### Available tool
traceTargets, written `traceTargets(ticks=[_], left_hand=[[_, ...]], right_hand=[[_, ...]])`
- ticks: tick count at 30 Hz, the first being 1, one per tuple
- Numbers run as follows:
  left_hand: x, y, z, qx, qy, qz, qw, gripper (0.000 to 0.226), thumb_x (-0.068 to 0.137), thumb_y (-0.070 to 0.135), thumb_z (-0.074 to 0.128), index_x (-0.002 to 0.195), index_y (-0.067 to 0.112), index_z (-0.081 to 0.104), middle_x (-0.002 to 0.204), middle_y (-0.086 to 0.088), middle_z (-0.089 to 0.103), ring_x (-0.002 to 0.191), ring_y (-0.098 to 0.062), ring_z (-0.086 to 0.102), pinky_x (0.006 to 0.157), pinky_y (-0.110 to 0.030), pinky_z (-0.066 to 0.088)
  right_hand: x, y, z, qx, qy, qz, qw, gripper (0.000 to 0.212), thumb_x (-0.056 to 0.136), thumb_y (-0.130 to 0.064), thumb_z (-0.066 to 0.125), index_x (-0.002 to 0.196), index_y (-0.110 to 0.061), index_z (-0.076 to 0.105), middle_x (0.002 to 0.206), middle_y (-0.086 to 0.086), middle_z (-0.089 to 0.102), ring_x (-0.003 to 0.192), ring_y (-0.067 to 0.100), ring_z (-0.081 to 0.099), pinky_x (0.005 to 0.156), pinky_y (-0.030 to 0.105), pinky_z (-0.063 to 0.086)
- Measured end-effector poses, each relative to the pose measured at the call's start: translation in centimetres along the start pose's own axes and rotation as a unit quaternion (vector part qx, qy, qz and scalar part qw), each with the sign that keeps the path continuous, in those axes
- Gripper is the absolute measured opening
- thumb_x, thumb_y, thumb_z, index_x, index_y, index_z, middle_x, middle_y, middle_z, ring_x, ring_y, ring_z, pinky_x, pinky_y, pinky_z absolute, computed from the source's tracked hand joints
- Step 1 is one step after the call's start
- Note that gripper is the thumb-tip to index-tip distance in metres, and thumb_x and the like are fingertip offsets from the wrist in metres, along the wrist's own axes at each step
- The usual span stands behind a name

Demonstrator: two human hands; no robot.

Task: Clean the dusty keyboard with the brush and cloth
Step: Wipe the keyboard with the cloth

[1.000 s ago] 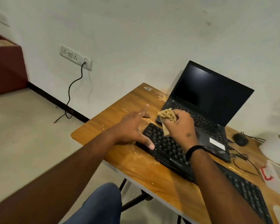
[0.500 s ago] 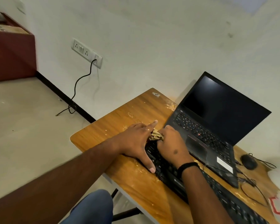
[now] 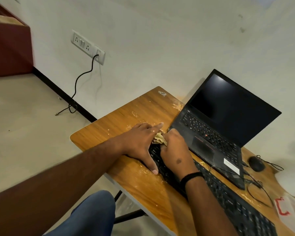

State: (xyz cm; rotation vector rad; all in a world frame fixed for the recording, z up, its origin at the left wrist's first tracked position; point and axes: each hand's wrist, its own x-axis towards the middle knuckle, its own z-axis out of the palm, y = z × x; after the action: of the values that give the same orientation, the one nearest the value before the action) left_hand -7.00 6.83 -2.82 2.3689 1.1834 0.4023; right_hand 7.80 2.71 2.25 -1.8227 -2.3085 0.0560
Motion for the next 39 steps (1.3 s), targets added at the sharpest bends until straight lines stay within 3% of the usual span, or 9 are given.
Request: traceTargets(ticks=[4, 9, 15, 20, 23, 25, 29, 35, 39], left_hand=[[0.2, -0.2, 0.1, 0.006, -0.001, 0.001, 1.0, 0.151, 0.052, 0.076, 0.083, 0.16, 0.029, -0.01, 0.165, -0.002, 0.021, 0.151, -0.027, 0.011, 0.121, -0.042, 0.014], [0.1, 0.0, 0.0, 0.0, 0.006, -0.004, 1.0, 0.15, 0.051, 0.074, 0.086, 0.161, 0.029, -0.006, 0.162, -0.002, 0.025, 0.148, -0.025, 0.015, 0.119, -0.04, 0.016], [0.6, -0.8, 0.7, -0.001, 0.014, -0.002, 1.0, 0.155, 0.043, 0.085, 0.078, 0.16, 0.031, -0.008, 0.162, 0.0, 0.027, 0.15, -0.027, 0.015, 0.124, -0.046, 0.013], [0.4, -0.2, 0.1, 0.008, -0.007, -0.005, 1.0, 0.148, 0.054, 0.072, 0.085, 0.161, 0.027, -0.007, 0.165, -0.005, 0.019, 0.152, -0.029, 0.008, 0.121, -0.042, 0.01], [0.3, -0.3, 0.1, 0.005, -0.002, -0.004, 1.0, 0.149, 0.052, 0.074, 0.085, 0.161, 0.029, -0.006, 0.165, -0.005, 0.021, 0.152, -0.03, 0.009, 0.121, -0.043, 0.01], [0.5, -0.5, 0.3, 0.003, -0.001, -0.001, 1.0, 0.15, 0.049, 0.077, 0.084, 0.16, 0.029, -0.006, 0.163, -0.004, 0.024, 0.151, -0.03, 0.012, 0.122, -0.044, 0.01], [0.8, -1.2, 0.9, 0.004, 0.012, 0.018, 1.0, 0.149, 0.043, 0.082, 0.069, 0.161, 0.026, -0.004, 0.159, -0.003, 0.034, 0.147, -0.027, 0.02, 0.121, -0.042, 0.011], [1.1, -1.2, 0.9, 0.01, 0.001, 0.002, 1.0, 0.152, 0.044, 0.08, 0.083, 0.159, 0.032, -0.005, 0.161, -0.005, 0.028, 0.15, -0.031, 0.016, 0.123, -0.051, 0.015], [0.9, -1.0, 0.6, -0.001, -0.005, -0.007, 1.0, 0.15, 0.046, 0.078, 0.084, 0.16, 0.033, -0.003, 0.163, -0.005, 0.023, 0.151, -0.03, 0.012, 0.123, -0.05, 0.015]], right_hand=[[-0.2, 1.2, -2.9, 0.008, -0.12, -0.007, 0.993, 0.013, 0.095, -0.01, 0.06, 0.084, -0.012, 0.067, 0.092, 0.0, 0.058, 0.077, 0.019, 0.059, 0.062, 0.028, 0.051], [0.8, 1.7, -2.6, 0.026, 0.044, 0.105, 0.993, 0.01, 0.096, -0.014, 0.062, 0.089, -0.013, 0.069, 0.088, 0.006, 0.067, 0.071, 0.016, 0.063, 0.061, 0.024, 0.052], [-1.5, -1.4, 0.0, -0.032, 0.001, 0.031, 0.999, 0.011, 0.092, -0.005, 0.057, 0.099, -0.008, 0.066, 0.099, -0.001, 0.041, 0.083, 0.012, 0.045, 0.068, 0.02, 0.04], [-2.2, 0.3, -3.6, 0.022, -0.099, 0.022, 0.995, 0.009, 0.093, -0.011, 0.064, 0.092, -0.011, 0.073, 0.09, -0.001, 0.058, 0.075, 0.01, 0.055, 0.06, 0.018, 0.046], [-1.4, 1.2, -2.8, 0.014, 0.055, 0.078, 0.995, 0.018, 0.095, -0.016, 0.062, 0.078, -0.016, 0.066, 0.094, 0.003, 0.056, 0.078, 0.015, 0.056, 0.066, 0.027, 0.048], [-1.7, 0.2, -0.9, 0.0, 0.093, 0.075, 0.993, 0.016, 0.096, -0.013, 0.057, 0.081, -0.013, 0.065, 0.097, 0.002, 0.053, 0.088, 0.016, 0.053, 0.073, 0.026, 0.046], [-4.2, -1.4, 1.3, 0.012, 0.051, -0.016, 0.998, 0.018, 0.092, -0.001, 0.054, 0.091, -0.014, 0.066, 0.093, -0.006, 0.041, 0.093, 0.01, 0.034, 0.072, 0.02, 0.03], [-5.9, 0.8, -2.7, 0.006, -0.09, -0.049, 0.995, 0.016, 0.097, -0.018, 0.06, 0.104, -0.026, 0.072, 0.095, -0.008, 0.049, 0.091, 0.011, 0.046, 0.07, 0.019, 0.037], [-5.1, 0.8, -2.2, -0.042, 0.091, 0.032, 0.994, 0.019, 0.098, -0.016, 0.053, 0.108, -0.02, 0.069, 0.105, -0.003, 0.05, 0.101, 0.014, 0.045, 0.083, 0.025, 0.043]])
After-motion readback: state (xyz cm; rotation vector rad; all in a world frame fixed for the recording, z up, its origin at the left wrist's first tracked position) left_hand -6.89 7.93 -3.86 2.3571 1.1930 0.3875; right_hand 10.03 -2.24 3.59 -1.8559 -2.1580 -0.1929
